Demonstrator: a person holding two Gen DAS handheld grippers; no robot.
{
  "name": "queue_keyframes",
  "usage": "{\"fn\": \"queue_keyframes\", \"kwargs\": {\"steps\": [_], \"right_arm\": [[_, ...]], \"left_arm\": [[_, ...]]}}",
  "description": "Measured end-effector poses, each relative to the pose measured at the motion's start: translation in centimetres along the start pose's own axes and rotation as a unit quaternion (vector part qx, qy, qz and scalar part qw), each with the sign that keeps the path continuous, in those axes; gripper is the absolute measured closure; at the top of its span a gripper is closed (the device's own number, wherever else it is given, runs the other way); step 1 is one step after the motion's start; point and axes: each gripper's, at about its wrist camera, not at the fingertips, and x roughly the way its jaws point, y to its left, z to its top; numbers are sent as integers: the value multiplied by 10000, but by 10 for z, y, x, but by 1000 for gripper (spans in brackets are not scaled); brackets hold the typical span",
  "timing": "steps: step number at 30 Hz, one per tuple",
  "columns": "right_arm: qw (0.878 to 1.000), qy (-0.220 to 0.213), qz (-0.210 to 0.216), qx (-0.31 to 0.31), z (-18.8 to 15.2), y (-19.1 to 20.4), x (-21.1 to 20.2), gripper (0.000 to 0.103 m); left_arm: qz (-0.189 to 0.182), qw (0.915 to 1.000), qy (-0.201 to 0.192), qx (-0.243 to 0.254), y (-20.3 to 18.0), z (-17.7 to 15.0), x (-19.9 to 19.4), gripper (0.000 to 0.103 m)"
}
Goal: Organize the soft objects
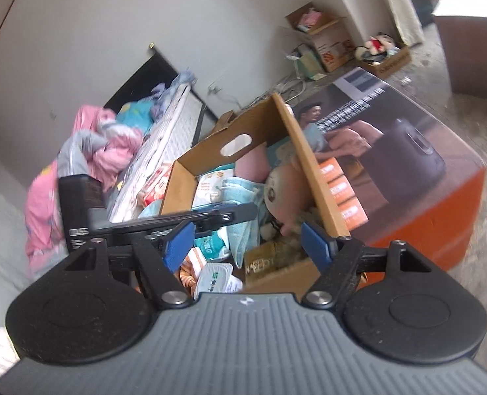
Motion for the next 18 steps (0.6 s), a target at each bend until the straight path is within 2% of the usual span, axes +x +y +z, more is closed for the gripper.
{"fn": "queue_keyframes", "kwargs": {"steps": [3,8,11,14,18], "right_arm": [[9988,-302,72,366,-20,-18,-13,30],[9926,-982,-42,710,-52,-30,-21,28],[9883,-1289,-66,809,-68,-26,-18,22],[9903,-1187,-32,725,-76,-16,-6,19],[9945,-1007,-187,238,-74,11,9,15]], "left_arm": [[-48,9998,-45,-183,6,-4,-14,40],[115,9988,-454,-173,9,-10,-59,33],[191,9971,-706,-197,13,-21,-94,24],[422,9951,-883,-105,16,-36,-128,18],[930,9900,-1051,-128,24,-62,-169,9]]}}
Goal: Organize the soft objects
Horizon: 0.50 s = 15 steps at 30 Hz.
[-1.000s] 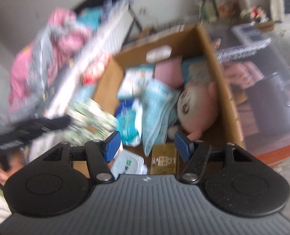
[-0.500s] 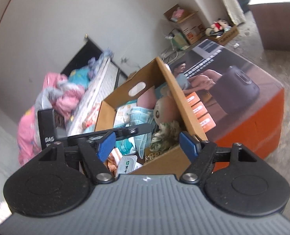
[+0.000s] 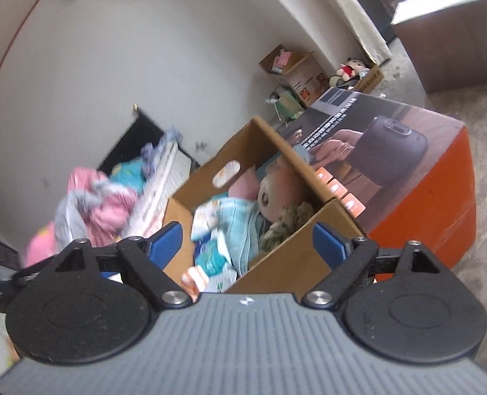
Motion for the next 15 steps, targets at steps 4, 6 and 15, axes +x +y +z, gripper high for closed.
{"fn": "queue_keyframes", "kwargs": {"steps": [4,6,15], "right_arm": [[9991,-63,20,-411,-4,30,3,3],[9977,-86,19,-673,-8,48,7,1],[9822,222,-324,-1838,-45,132,32,1]], "left_arm": [[545,9980,-215,-254,24,-21,-39,0],[846,9951,-314,-405,34,-32,-54,0],[2245,9712,-201,-766,61,-68,-81,0]]}}
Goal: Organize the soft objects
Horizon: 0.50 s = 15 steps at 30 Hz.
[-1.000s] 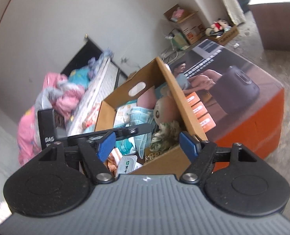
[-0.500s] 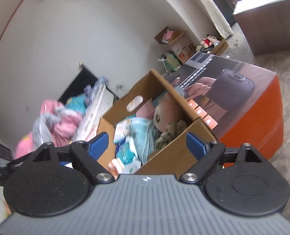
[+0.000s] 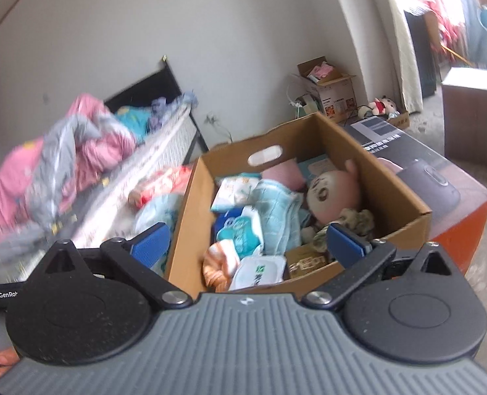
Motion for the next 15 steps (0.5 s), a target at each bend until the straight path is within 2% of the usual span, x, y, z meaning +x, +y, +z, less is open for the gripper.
{"fn": "queue_keyframes", "kwargs": {"steps": [5,9,12,15], "right_arm": [[9988,41,-248,-420,-3,31,5,1],[9967,50,-574,-569,-9,44,5,1],[9973,381,-350,-514,-14,46,11,1],[9959,709,-166,-532,-22,53,16,1]], "left_arm": [[357,9989,-55,-288,6,-14,1,0],[549,9984,155,5,-2,-19,10,0],[449,9980,442,95,-7,-21,19,0],[291,9979,569,-131,-6,-25,19,0]]}}
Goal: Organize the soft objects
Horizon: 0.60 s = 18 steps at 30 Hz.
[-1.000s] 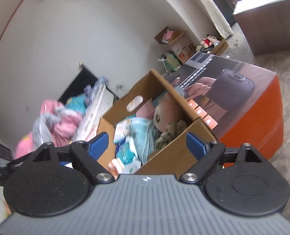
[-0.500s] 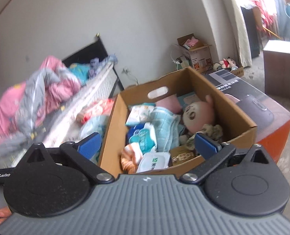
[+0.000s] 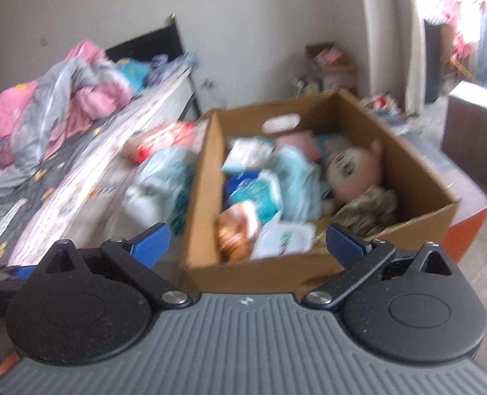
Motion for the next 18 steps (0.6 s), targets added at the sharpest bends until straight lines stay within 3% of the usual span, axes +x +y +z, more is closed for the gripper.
{"fn": "queue_keyframes", "kwargs": {"steps": [6,11,18], "right_arm": [[9985,416,91,-343,-8,15,9,1],[9964,458,-91,-712,-8,26,9,1],[9964,495,-172,-669,-5,21,10,1]], "left_arm": [[18,10000,39,-50,-3,0,-7,0],[51,10000,-46,22,-7,2,-14,1],[121,9997,-81,171,-12,4,-15,1]]}}
